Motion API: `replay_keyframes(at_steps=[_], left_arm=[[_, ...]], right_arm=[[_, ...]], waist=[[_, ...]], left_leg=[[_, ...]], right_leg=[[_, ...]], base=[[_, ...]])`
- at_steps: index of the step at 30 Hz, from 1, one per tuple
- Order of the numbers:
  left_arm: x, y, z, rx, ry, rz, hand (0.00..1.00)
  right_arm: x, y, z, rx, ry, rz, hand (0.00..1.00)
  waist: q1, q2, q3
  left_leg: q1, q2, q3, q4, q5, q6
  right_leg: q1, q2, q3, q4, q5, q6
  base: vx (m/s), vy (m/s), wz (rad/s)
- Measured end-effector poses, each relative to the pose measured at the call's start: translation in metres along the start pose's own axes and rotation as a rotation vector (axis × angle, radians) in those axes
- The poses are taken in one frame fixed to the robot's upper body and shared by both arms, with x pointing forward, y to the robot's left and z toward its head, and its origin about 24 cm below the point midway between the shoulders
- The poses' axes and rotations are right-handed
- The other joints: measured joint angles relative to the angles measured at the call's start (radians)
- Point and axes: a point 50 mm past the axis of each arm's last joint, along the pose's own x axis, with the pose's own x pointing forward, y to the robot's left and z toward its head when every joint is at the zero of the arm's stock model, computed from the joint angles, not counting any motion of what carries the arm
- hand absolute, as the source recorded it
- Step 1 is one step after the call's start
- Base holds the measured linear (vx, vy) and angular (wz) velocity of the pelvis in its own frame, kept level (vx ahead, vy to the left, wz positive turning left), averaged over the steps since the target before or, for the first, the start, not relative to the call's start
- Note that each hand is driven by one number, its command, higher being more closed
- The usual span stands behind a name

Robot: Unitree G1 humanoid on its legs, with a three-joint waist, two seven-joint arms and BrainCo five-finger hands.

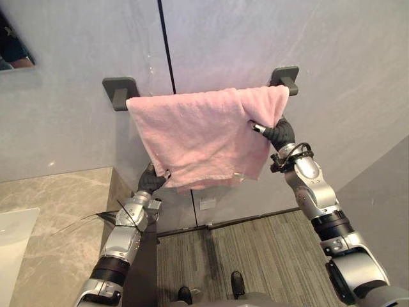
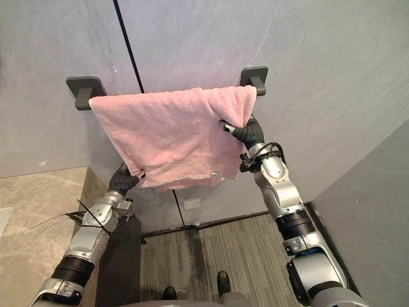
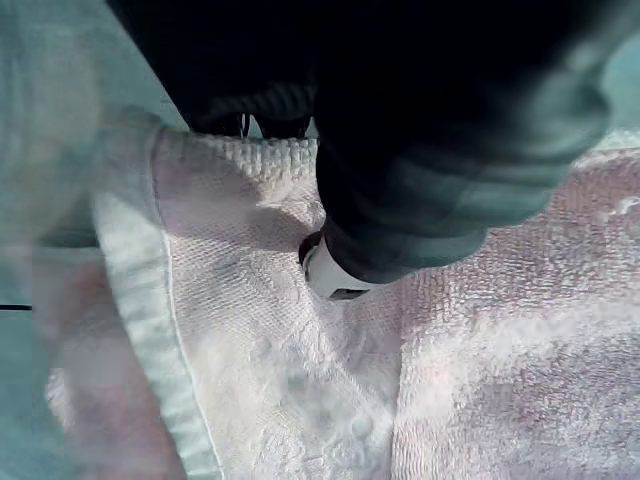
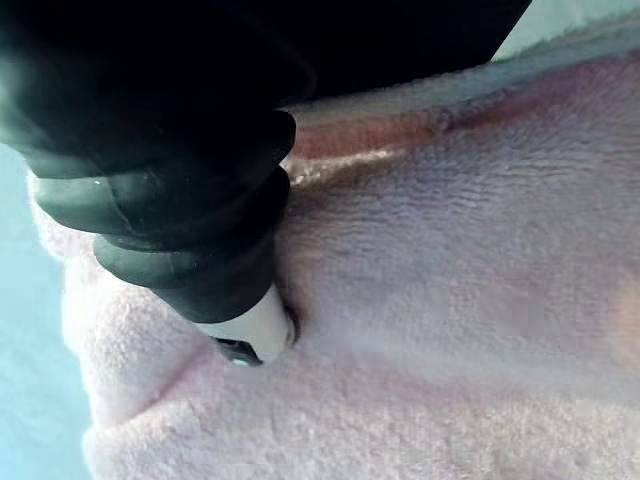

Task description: Organize washtable

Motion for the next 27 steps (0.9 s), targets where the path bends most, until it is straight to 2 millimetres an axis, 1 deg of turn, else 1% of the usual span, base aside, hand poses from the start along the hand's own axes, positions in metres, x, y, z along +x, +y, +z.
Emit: replay_keyframes(at_steps=[2,5,7,10,13,16,19,21,22,23,24,25,27], left_arm=[[0.0,0.004,0.002,0.005,-0.005,0.01,0.0],[-0.001,0.019,0.014,0.017,-0.049,0.058,0.0],[-0.003,0.038,0.029,0.045,-0.099,0.109,0.0],[-0.005,0.055,0.043,0.076,-0.145,0.158,0.0],[-0.008,0.063,0.053,0.079,-0.187,0.198,0.0],[-0.011,0.072,0.058,0.102,-0.196,0.219,0.0],[-0.021,0.086,0.067,0.108,-0.223,0.235,0.0],[-0.028,0.101,0.073,0.11,-0.241,0.289,0.0],[-0.032,0.105,0.074,0.111,-0.248,0.308,0.0],[-0.037,0.11,0.077,0.113,-0.264,0.335,0.0],[-0.047,0.118,0.087,0.122,-0.306,0.383,0.0],[-0.057,0.124,0.097,0.127,-0.358,0.437,0.0],[-0.063,0.126,0.11,0.126,-0.428,0.475,0.0]], right_arm=[[-0.001,-0.003,0.001,-0.005,-0.001,-0.008,0.0],[-0.007,-0.017,0.006,-0.007,-0.016,-0.046,0.0],[-0.018,-0.028,0.011,-0.004,-0.036,-0.074,0.0],[-0.025,-0.036,0.014,0.001,-0.042,-0.088,0.0],[-0.036,-0.041,0.015,-0.021,-0.038,-0.083,0.0],[-0.043,-0.045,0.016,-0.022,-0.042,-0.093,0.0],[-0.055,-0.061,0.019,-0.052,-0.03,-0.133,0.0],[-0.071,-0.08,0.021,-0.057,-0.031,-0.221,0.0],[-0.074,-0.085,0.023,-0.058,-0.038,-0.247,0.0],[-0.082,-0.094,0.028,-0.064,-0.057,-0.289,0.0],[-0.097,-0.107,0.045,-0.088,-0.119,-0.369,0.0],[-0.105,-0.113,0.06,-0.115,-0.18,-0.422,0.0],[-0.111,-0.116,0.079,-0.151,-0.261,-0.463,0.0]], waist=[[0.0,0.0,0.0],[0.001,-0.001,-0.001],[0.001,-0.001,-0.001],[0.0,-0.001,-0.003],[0.002,0.0,-0.01],[0.002,0.0,-0.022],[0.002,-0.001,-0.023],[0.003,-0.001,-0.024],[0.003,-0.001,-0.024],[0.003,0.0,-0.025],[0.004,0.002,-0.029],[0.002,0.005,-0.034],[0.001,0.009,-0.042]], left_leg=[[0.002,0.0,-0.001,0.0,0.0,0.0],[0.004,0.0,-0.003,0.001,0.0,0.0],[0.004,0.001,-0.004,0.001,0.0,0.0],[0.005,0.0,-0.002,0.001,-0.001,0.0],[0.005,0.001,-0.001,0.001,-0.001,-0.001],[0.005,0.001,0.002,0.001,-0.001,-0.001],[0.005,0.001,0.011,0.001,-0.002,-0.002],[0.005,0.001,0.011,0.0,-0.003,-0.003],[0.005,0.001,0.011,0.0,-0.003,-0.004],[0.006,-0.001,0.011,0.0,-0.002,-0.003],[0.006,-0.001,0.012,0.0,-0.001,-0.001],[0.008,-0.002,0.013,-0.002,-0.001,-0.001],[0.019,-0.002,0.015,-0.006,-0.001,-0.001]], right_leg=[[0.002,0.0,0.0,0.0,0.0,0.0],[0.006,0.0,-0.001,0.0,0.0,0.0],[0.007,0.0,-0.001,0.0,0.0,0.0],[0.007,0.0,0.0,0.0,0.0,0.0],[0.006,0.0,0.002,-0.001,0.0,0.0],[0.004,0.001,0.004,-0.001,0.0,0.0],[0.001,0.001,0.006,-0.001,-0.001,0.0],[0.001,0.001,0.006,-0.001,-0.001,0.001],[0.001,0.001,0.006,-0.001,-0.003,0.003],[0.001,0.001,0.005,-0.001,-0.007,0.009],[0.002,0.001,0.005,-0.001,-0.008,0.01],[0.003,0.002,0.005,-0.001,-0.01,0.009],[0.014,0.002,0.005,-0.001,-0.013,0.009]], base=[[0.0,0.0,0.0],[0.0,0.0,0.01],[0.0,0.0,0.0],[0.0,0.0,0.0],[0.0,0.0,0.0],[0.0,0.0,-0.04],[0.0,0.0,-0.07],[0.0,0.0,0.0],[0.0,0.0,0.0],[0.0,0.0,0.0],[0.0,0.0,0.0],[0.0,0.0,0.0],[0.0,0.0,0.0]])
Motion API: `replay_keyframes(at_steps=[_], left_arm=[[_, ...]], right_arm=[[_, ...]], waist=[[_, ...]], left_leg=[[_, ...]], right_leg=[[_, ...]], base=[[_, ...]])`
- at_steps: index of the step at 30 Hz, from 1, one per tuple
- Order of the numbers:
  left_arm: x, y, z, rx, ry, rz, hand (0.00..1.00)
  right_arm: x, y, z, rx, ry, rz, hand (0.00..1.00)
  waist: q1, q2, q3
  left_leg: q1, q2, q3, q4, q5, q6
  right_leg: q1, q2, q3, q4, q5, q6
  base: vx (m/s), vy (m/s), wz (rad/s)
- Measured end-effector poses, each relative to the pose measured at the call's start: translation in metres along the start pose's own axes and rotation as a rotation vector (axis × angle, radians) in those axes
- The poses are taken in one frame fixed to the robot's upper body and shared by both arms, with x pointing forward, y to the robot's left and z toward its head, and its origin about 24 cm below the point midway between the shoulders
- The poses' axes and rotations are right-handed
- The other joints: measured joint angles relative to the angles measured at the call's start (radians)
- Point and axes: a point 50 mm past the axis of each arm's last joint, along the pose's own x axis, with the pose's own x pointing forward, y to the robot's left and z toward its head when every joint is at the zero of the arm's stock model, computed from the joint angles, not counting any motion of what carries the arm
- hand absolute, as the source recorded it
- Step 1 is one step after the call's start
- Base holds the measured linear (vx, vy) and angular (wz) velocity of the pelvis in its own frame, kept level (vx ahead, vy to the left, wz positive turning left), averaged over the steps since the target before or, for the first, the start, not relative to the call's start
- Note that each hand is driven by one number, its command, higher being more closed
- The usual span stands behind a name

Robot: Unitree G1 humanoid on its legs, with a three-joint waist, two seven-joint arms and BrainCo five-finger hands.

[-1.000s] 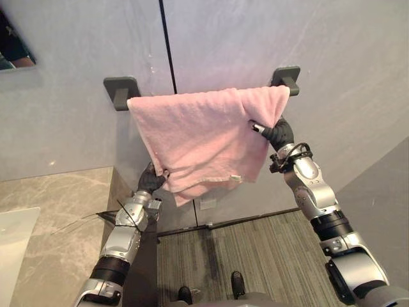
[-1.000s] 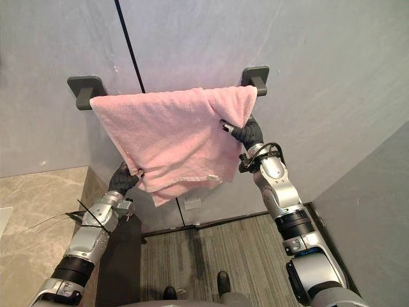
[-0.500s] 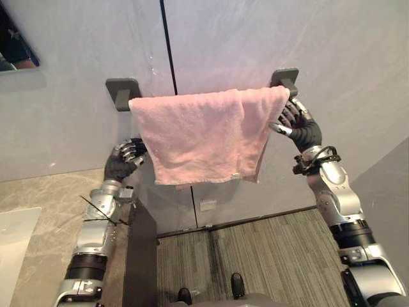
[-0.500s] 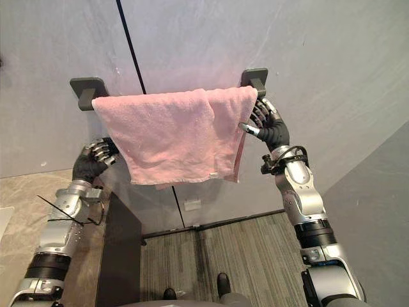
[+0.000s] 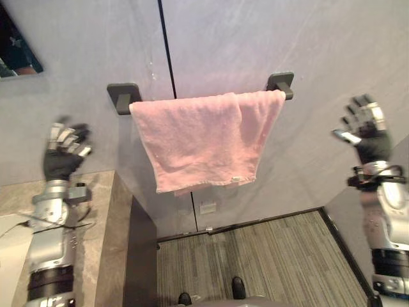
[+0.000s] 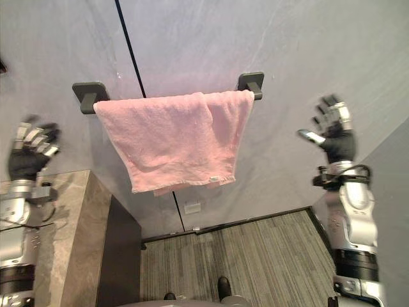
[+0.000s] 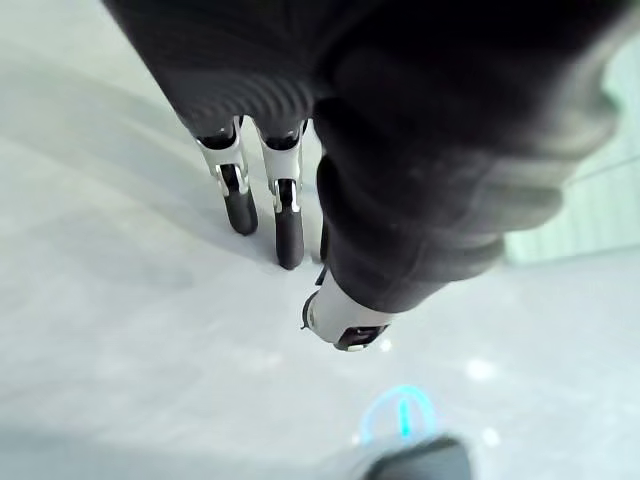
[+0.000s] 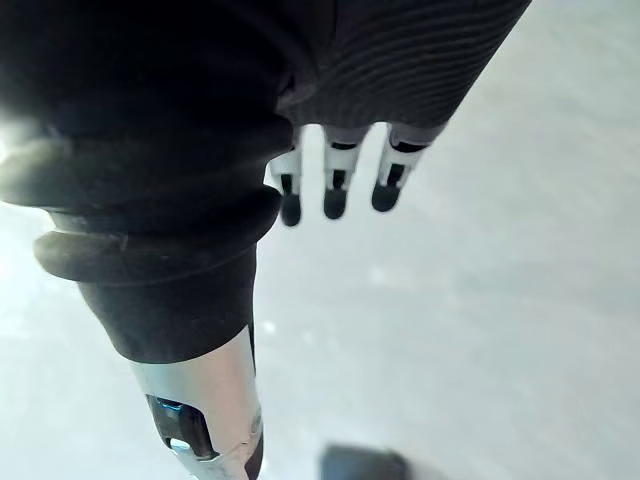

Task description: Organize washtable

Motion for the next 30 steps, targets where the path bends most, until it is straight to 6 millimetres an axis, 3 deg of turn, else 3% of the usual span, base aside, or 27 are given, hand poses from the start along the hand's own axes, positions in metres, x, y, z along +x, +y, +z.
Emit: replay_keyframes(at_steps=[2,4,6,8,11,15,16,17,25,30], left_arm=[[0.001,-0.003,0.018,-0.005,-0.085,0.006,0.0],[-0.001,-0.014,0.039,-0.023,-0.198,-0.014,0.0],[-0.005,-0.025,0.051,-0.052,-0.26,-0.037,0.0],[-0.012,-0.039,0.056,-0.086,-0.286,-0.093,0.0],[-0.026,-0.079,0.053,-0.172,-0.253,-0.304,0.0],[-0.054,-0.132,0.029,-0.345,-0.083,-0.639,0.0],[-0.057,-0.136,0.025,-0.359,-0.057,-0.672,0.0],[-0.066,-0.147,0.009,-0.398,0.03,-0.75,0.0],[-0.087,-0.154,-0.045,-0.357,0.324,-0.845,0.0],[-0.082,-0.159,-0.057,-0.329,0.37,-0.855,0.0]], right_arm=[[0.0,0.002,0.022,-0.044,-0.105,-0.014,0.0],[-0.003,0.017,0.045,-0.069,-0.239,0.007,0.0],[-0.01,0.026,0.054,-0.056,-0.3,0.015,0.0],[-0.016,0.038,0.051,-0.006,-0.306,0.046,0.0],[-0.026,0.067,0.031,0.112,-0.204,0.209,0.0],[-0.046,0.123,-0.002,0.261,-0.006,0.541,0.0],[-0.049,0.128,-0.006,0.269,0.017,0.576,0.0],[-0.058,0.139,-0.023,0.289,0.112,0.68,0.0],[-0.082,0.155,-0.073,0.323,0.431,0.859,0.0],[-0.071,0.172,-0.077,0.331,0.441,0.925,0.0]], waist=[[0.001,0.005,-0.022],[0.001,0.01,-0.04],[0.002,0.011,-0.052],[0.003,0.012,-0.066],[0.004,0.015,-0.075],[0.003,0.015,-0.075],[0.003,0.014,-0.074],[0.003,0.013,-0.073],[0.006,0.001,-0.071],[0.003,0.0,-0.039]], left_leg=[[0.005,0.0,0.0,0.0,-0.002,-0.001],[0.014,0.0,0.001,-0.001,-0.003,-0.002],[0.016,0.001,0.006,-0.001,-0.005,-0.005],[0.017,0.002,0.011,-0.001,-0.008,-0.003],[0.019,0.0,0.013,-0.001,-0.008,-0.003],[0.017,0.0,0.015,-0.001,-0.01,0.002],[0.015,0.0,0.015,-0.001,-0.01,0.002],[0.01,0.001,0.015,-0.001,-0.011,0.002],[-0.012,-0.012,0.01,-0.001,-0.005,-0.001],[-0.038,-0.014,0.0,0.0,-0.003,0.003]], right_leg=[[0.005,0.002,-0.002,0.0,-0.004,-0.001],[0.014,0.004,-0.004,0.0,-0.008,-0.003],[0.017,0.004,-0.005,0.0,-0.011,-0.007],[0.018,0.003,-0.007,0.0,-0.011,-0.007],[0.019,0.0,-0.008,0.0,-0.011,-0.007],[0.014,-0.003,-0.004,0.0,-0.013,-0.003],[0.014,-0.003,-0.004,0.0,-0.014,-0.002],[0.013,-0.004,-0.004,0.0,-0.025,0.014],[-0.028,-0.007,-0.003,0.031,-0.022,0.017],[-0.047,-0.022,-0.004,0.023,-0.014,0.014]], base=[[0.0,0.0,0.0],[0.01,-0.002,0.02],[0.0,0.0,0.0],[0.0,0.0,0.0],[-0.02,0.007,-0.03],[-0.03,0.009,-0.08],[-0.04,0.007,-0.05],[0.0,0.0,0.0],[0.03,-0.001,0.02],[0.04,0.011,0.06]])
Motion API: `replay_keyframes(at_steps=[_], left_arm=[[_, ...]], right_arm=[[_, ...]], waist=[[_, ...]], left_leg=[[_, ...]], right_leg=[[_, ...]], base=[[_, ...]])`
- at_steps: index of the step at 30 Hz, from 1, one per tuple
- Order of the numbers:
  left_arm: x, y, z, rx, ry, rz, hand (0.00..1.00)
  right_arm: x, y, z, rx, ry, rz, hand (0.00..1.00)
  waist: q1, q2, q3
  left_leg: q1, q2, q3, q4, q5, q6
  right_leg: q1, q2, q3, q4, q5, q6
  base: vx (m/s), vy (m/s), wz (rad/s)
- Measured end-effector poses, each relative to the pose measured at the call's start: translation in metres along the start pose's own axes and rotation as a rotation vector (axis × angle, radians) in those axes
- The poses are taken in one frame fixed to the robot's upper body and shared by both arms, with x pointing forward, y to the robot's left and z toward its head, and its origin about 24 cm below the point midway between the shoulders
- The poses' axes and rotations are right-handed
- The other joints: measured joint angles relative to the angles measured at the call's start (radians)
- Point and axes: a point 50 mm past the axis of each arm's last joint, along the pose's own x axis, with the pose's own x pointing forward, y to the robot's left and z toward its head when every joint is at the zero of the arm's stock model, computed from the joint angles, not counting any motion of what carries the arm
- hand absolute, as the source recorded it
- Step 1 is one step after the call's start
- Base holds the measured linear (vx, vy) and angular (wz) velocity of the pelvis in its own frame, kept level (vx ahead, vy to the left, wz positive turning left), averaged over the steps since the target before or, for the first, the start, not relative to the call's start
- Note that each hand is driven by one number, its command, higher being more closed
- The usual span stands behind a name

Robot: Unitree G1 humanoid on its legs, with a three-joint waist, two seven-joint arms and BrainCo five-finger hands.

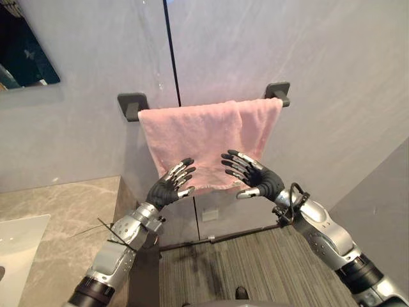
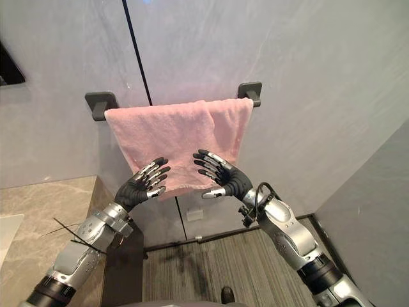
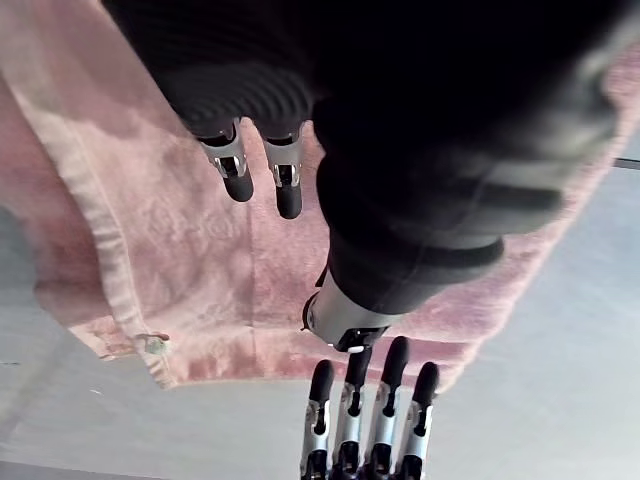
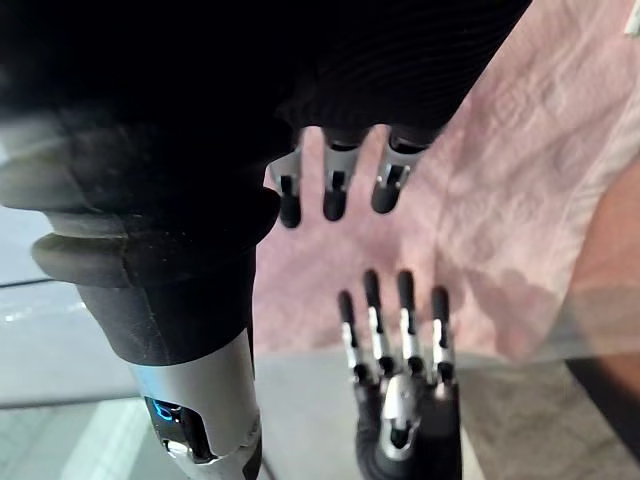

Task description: Organize washtable

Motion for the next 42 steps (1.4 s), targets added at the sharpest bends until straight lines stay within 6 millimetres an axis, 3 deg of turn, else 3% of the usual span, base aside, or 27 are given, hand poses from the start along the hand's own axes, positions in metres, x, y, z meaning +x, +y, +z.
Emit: replay_keyframes(at_steps=[3,9,14,17,20,21,23,27,30,34,42], left_arm=[[0.021,0.001,0.007,0.025,-0.017,-0.029,0.0],[0.07,0.0,0.021,0.038,-0.053,-0.019,0.0],[0.073,-0.003,0.014,0.006,-0.038,0.01,0.0],[0.062,0.0,0.0,-0.026,-0.005,0.043,0.0],[0.017,0.014,-0.036,-0.154,0.063,0.216,0.0],[-0.011,0.016,-0.056,-0.209,0.122,0.302,0.0],[-0.043,0.015,-0.077,-0.271,0.18,0.4,0.0],[-0.087,0.002,-0.105,-0.369,0.285,0.517,0.0],[-0.105,-0.007,-0.118,-0.418,0.341,0.564,0.0],[-0.111,-0.019,-0.128,-0.467,0.383,0.556,0.0],[-0.09,-0.05,-0.127,-0.459,0.394,0.41,0.0]], right_arm=[[0.021,-0.009,0.004,-0.002,-0.019,-0.014,0.0],[0.061,-0.018,0.008,0.032,-0.047,-0.088,0.0],[0.06,-0.025,0.001,0.069,-0.049,-0.173,0.0],[0.035,-0.04,-0.012,0.112,-0.055,-0.296,0.0],[-0.024,-0.049,-0.053,0.248,-0.016,-0.526,0.0],[-0.06,-0.046,-0.076,0.317,0.025,-0.654,0.0],[-0.095,-0.039,-0.097,0.384,0.064,-0.783,0.0],[-0.137,-0.02,-0.122,0.467,0.119,-0.95,0.0],[-0.146,-0.007,-0.134,0.508,0.152,-0.99,0.0],[-0.144,0.008,-0.145,0.555,0.193,-0.988,0.0],[-0.127,0.018,-0.144,0.585,0.15,-0.974,0.0]], waist=[[0.007,-0.005,0.029],[0.01,0.01,0.095],[-0.003,0.02,0.105],[-0.004,0.02,0.105],[-0.005,0.021,0.105],[-0.01,0.022,0.105],[-0.016,0.022,0.105],[-0.017,0.023,0.104],[-0.014,0.022,0.098],[-0.005,0.021,0.078],[-0.002,0.012,0.048]], left_leg=[[-0.047,-0.001,-0.002,0.0,0.007,0.004],[-0.116,0.0,-0.021,0.007,0.027,0.01],[-0.118,0.001,-0.024,0.007,0.027,0.01],[-0.113,0.001,-0.024,0.007,0.024,0.011],[-0.079,0.002,-0.022,0.008,0.011,0.011],[-0.065,0.001,-0.025,0.007,-0.003,0.006],[-0.062,0.001,-0.025,0.007,-0.005,0.003],[-0.062,0.001,-0.027,0.007,-0.007,0.007],[-0.053,0.001,-0.026,0.007,-0.007,0.006],[-0.02,0.001,-0.026,0.006,-0.007,0.007],[-0.002,-0.001,0.004,0.0,-0.014,0.013]], right_leg=[[-0.044,-0.002,-0.001,-0.001,0.016,-0.012],[-0.097,-0.001,-0.023,-0.02,0.046,-0.018],[-0.097,0.002,-0.024,-0.021,0.046,-0.018],[-0.093,0.001,-0.022,-0.021,0.046,-0.018],[-0.063,0.003,-0.023,-0.021,0.041,-0.019],[-0.048,0.004,-0.025,-0.019,0.026,-0.017],[-0.047,0.004,-0.027,-0.017,0.006,-0.015],[-0.047,0.002,-0.028,-0.017,0.005,-0.015],[-0.038,0.001,-0.027,-0.017,0.006,-0.015],[-0.005,0.001,-0.028,-0.021,0.004,-0.008],[0.002,-0.002,-0.017,-0.008,-0.003,0.0]], base=[[0.01,-0.006,0.05],[0.03,-0.012,0.08],[0.04,-0.003,0.02],[0.0,0.003,-0.01],[-0.01,0.005,-0.06],[0.0,0.0,0.0],[-0.03,-0.007,0.02],[-0.01,-0.002,0.0],[0.0,0.0,0.0],[0.0,0.0,0.0],[-0.01,-0.001,-0.04]])
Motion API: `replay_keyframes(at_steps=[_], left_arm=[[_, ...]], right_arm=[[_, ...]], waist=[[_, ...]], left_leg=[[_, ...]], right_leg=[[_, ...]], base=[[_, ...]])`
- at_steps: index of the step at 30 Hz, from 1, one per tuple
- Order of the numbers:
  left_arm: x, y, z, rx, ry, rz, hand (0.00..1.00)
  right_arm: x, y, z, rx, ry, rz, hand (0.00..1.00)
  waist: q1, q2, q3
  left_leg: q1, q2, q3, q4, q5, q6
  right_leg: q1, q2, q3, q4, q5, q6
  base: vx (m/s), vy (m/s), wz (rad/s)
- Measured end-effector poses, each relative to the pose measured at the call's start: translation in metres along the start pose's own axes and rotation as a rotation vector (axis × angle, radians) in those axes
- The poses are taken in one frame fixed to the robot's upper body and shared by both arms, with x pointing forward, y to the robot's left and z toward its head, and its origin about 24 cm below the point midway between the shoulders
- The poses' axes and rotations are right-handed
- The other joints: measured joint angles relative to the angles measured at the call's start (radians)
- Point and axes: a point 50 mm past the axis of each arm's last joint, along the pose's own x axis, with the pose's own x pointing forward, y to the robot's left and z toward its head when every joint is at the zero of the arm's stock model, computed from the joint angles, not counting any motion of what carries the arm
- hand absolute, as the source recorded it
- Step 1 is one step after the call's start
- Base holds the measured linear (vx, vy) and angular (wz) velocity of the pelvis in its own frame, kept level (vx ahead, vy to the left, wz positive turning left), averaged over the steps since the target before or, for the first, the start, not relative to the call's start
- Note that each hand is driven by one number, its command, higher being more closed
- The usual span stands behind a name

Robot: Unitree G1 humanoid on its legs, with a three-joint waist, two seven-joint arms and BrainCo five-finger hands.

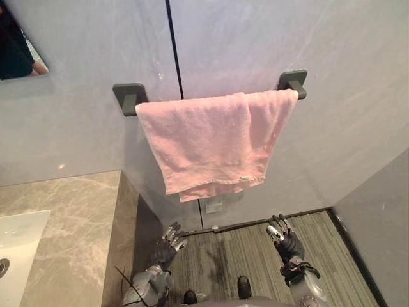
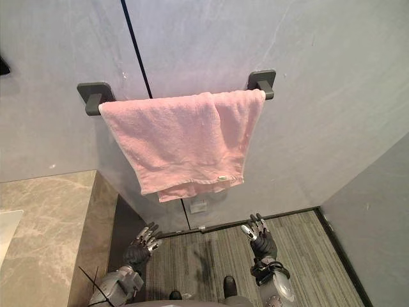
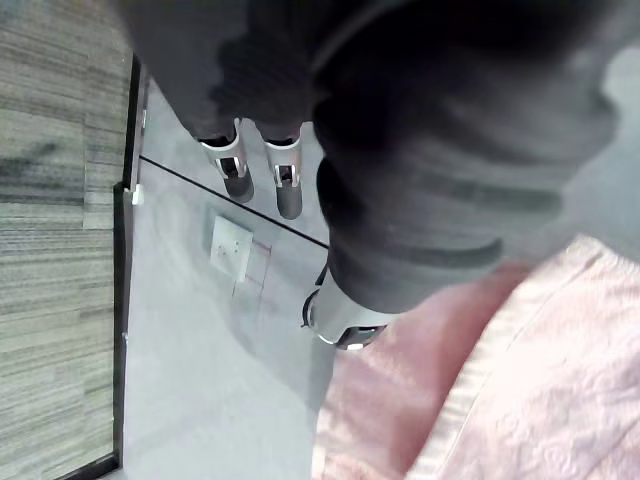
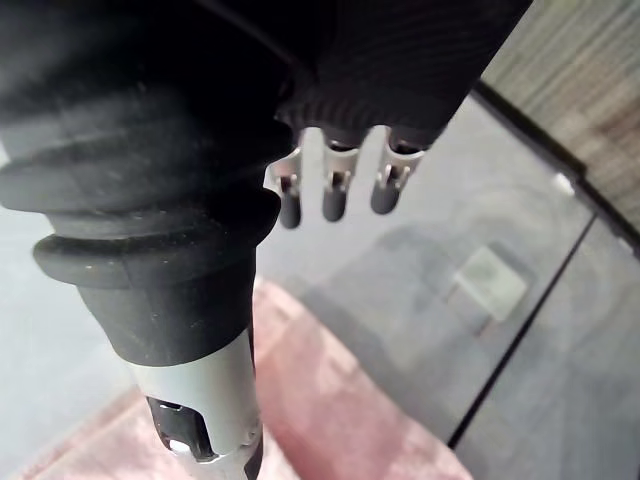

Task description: Organize washtable

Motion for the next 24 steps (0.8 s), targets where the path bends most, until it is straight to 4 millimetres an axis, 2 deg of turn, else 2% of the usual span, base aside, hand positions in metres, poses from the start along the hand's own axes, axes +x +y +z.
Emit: replay_keyframes(at_steps=[2,3,4,5,6,7,9,10,11,13,14,15,16,17,18,19,20,21,23,24], left_arm=[[0.003,-0.006,0.007,0.007,-0.033,-0.02,0.0],[0.004,-0.011,0.014,0.013,-0.061,-0.028,0.0],[0.007,-0.014,0.018,0.014,-0.077,-0.034,0.0],[0.01,-0.015,0.02,0.014,-0.086,-0.036,0.0],[0.017,-0.017,0.028,0.029,-0.108,-0.049,0.0],[0.022,-0.018,0.037,0.043,-0.142,-0.048,0.0],[0.021,-0.01,0.043,0.044,-0.171,-0.01,0.0],[0.02,-0.008,0.044,0.044,-0.178,0.0,0.0],[0.02,-0.005,0.046,0.044,-0.189,0.017,0.0],[0.021,-0.005,0.047,0.039,-0.203,0.031,0.0],[0.023,-0.003,0.048,0.029,-0.206,0.05,0.0],[0.023,-0.001,0.045,0.006,-0.199,0.077,0.0],[0.023,-0.002,0.042,-0.008,-0.192,0.086,0.0],[0.022,-0.005,0.036,-0.043,-0.184,0.096,0.0],[0.022,-0.009,0.029,-0.074,-0.166,0.098,0.0],[0.022,-0.009,0.025,-0.085,-0.156,0.101,0.0],[0.019,-0.01,0.02,-0.105,-0.141,0.105,0.0],[0.014,-0.009,0.011,-0.118,-0.116,0.117,0.0],[0.015,-0.011,0.008,-0.116,-0.099,0.107,0.0],[0.015,-0.011,0.008,-0.115,-0.101,0.101,0.0]], right_arm=[[0.003,0.011,0.005,-0.014,-0.026,0.041,0.0],[0.005,0.018,0.01,-0.021,-0.047,0.066,0.0],[0.007,0.023,0.011,-0.029,-0.054,0.089,0.0],[0.009,0.025,0.011,-0.028,-0.056,0.096,0.0],[0.008,0.025,0.01,-0.026,-0.054,0.098,0.0],[0.008,0.028,0.005,-0.029,-0.031,0.114,0.0],[0.01,0.041,0.0,-0.034,-0.01,0.172,0.0],[0.011,0.045,-0.001,-0.037,-0.005,0.195,0.0],[0.015,0.056,-0.001,-0.05,0.0,0.249,0.0],[0.023,0.072,0.003,-0.087,0.0,0.325,0.0],[0.03,0.08,0.007,-0.109,-0.006,0.37,0.0],[0.037,0.086,0.009,-0.138,0.002,0.402,0.0],[0.039,0.087,0.011,-0.151,0.002,0.411,0.0],[0.041,0.086,0.014,-0.177,0.002,0.418,0.0],[0.039,0.08,0.013,-0.214,0.015,0.414,0.0],[0.037,0.076,0.011,-0.226,0.027,0.406,0.0],[0.033,0.067,0.01,-0.258,0.046,0.391,0.0],[0.032,0.058,0.007,-0.276,0.067,0.366,0.0],[0.03,0.049,0.008,-0.274,0.068,0.333,0.0],[0.03,0.048,0.01,-0.272,0.062,0.327,0.0]], waist=[[0.0,-0.001,0.001],[-0.002,0.0,0.003],[0.002,0.015,0.003],[-0.003,0.026,0.01],[-0.004,0.033,0.021],[0.003,0.033,0.029],[0.003,0.012,0.025],[0.005,0.009,0.024],[0.02,0.008,0.023],[0.045,-0.004,0.014],[0.061,-0.004,0.012],[0.076,0.006,0.019],[0.081,0.018,0.027],[0.081,0.043,0.044],[0.075,0.066,0.062],[0.076,0.071,0.066],[0.072,0.081,0.069],[0.08,0.082,0.069],[0.069,0.063,0.065],[0.052,0.062,0.063]], left_leg=[[-0.029,0.002,0.023,0.0,-0.004,0.005],[-0.039,0.003,0.028,0.0,-0.003,0.007],[-0.05,0.022,0.035,0.004,0.007,0.027],[-0.056,0.039,0.037,0.011,0.009,0.032],[-0.064,0.054,0.018,0.037,0.016,0.022],[-0.067,0.063,-0.012,0.073,0.017,0.021],[-0.076,0.069,-0.045,0.111,0.017,0.021],[-0.085,0.073,-0.055,0.127,0.017,0.021],[-0.122,0.091,-0.075,0.171,0.017,0.02],[-0.204,0.113,-0.1,0.25,0.012,-0.004],[-0.26,0.133,-0.143,0.286,0.012,-0.043],[-0.294,0.15,-0.177,0.293,0.03,-0.071],[-0.304,0.164,-0.201,0.293,0.044,-0.088],[-0.315,0.189,-0.255,0.285,0.084,-0.085],[-0.305,0.205,-0.306,0.249,0.159,-0.045],[-0.292,0.207,-0.314,0.214,0.215,-0.025],[-0.258,0.214,-0.304,0.161,0.151,0.002],[-0.226,0.227,-0.298,0.121,-0.03,-0.069],[-0.293,0.173,-0.266,0.247,-0.028,-0.065],[-0.332,0.137,-0.229,0.376,-0.029,-0.062]], right_leg=[[-0.049,0.004,0.029,0.04,-0.009,0.016],[-0.076,0.007,0.057,0.065,-0.018,0.068],[-0.086,0.022,0.093,0.07,0.003,0.14],[-0.101,0.034,0.126,0.12,-0.015,0.124],[-0.128,0.046,0.135,0.277,-0.085,0.027],[-0.128,0.015,0.144,0.486,-0.187,0.01],[-0.077,-0.038,0.177,0.609,-0.234,0.006],[-0.059,-0.049,0.193,0.627,-0.236,0.002],[-0.015,-0.065,0.234,0.635,-0.233,-0.001],[0.038,-0.071,0.277,0.563,-0.234,0.006],[0.07,-0.066,0.25,0.474,-0.314,0.035],[0.102,-0.054,0.221,0.399,-0.378,0.046],[0.119,-0.039,0.203,0.367,-0.397,0.046],[0.154,-0.001,0.166,0.329,-0.428,0.019],[0.173,0.038,0.121,0.341,-0.454,-0.004],[0.174,0.047,0.094,0.368,-0.463,-0.024],[0.172,0.067,0.068,0.406,-0.474,-0.045],[0.163,0.083,0.045,0.424,-0.472,-0.078],[0.114,0.045,-0.004,0.437,-0.451,-0.089],[0.078,0.026,-0.033,0.426,-0.418,-0.081]], base=[[-0.06,0.002,-0.33],[-0.04,-0.005,-0.35],[-0.02,-0.011,-0.23],[0.01,0.0,0.06],[0.07,-0.02,0.55],[0.09,-0.08,0.64],[0.03,-0.193,0.61],[-0.05,-0.255,0.59],[-0.11,-0.312,0.46],[-0.16,-0.38,0.47],[-0.27,-0.476,0.46],[-0.3,-0.485,0.42],[-0.35,-0.466,0.51],[-0.39,-0.447,0.86],[-0.42,-0.442,1.06],[-0.43,-0.431,1.01],[-0.36,-0.369,0.68],[-0.41,-0.36,0.76],[-0.31,-0.199,0.72],[-0.29,-0.134,0.58]])
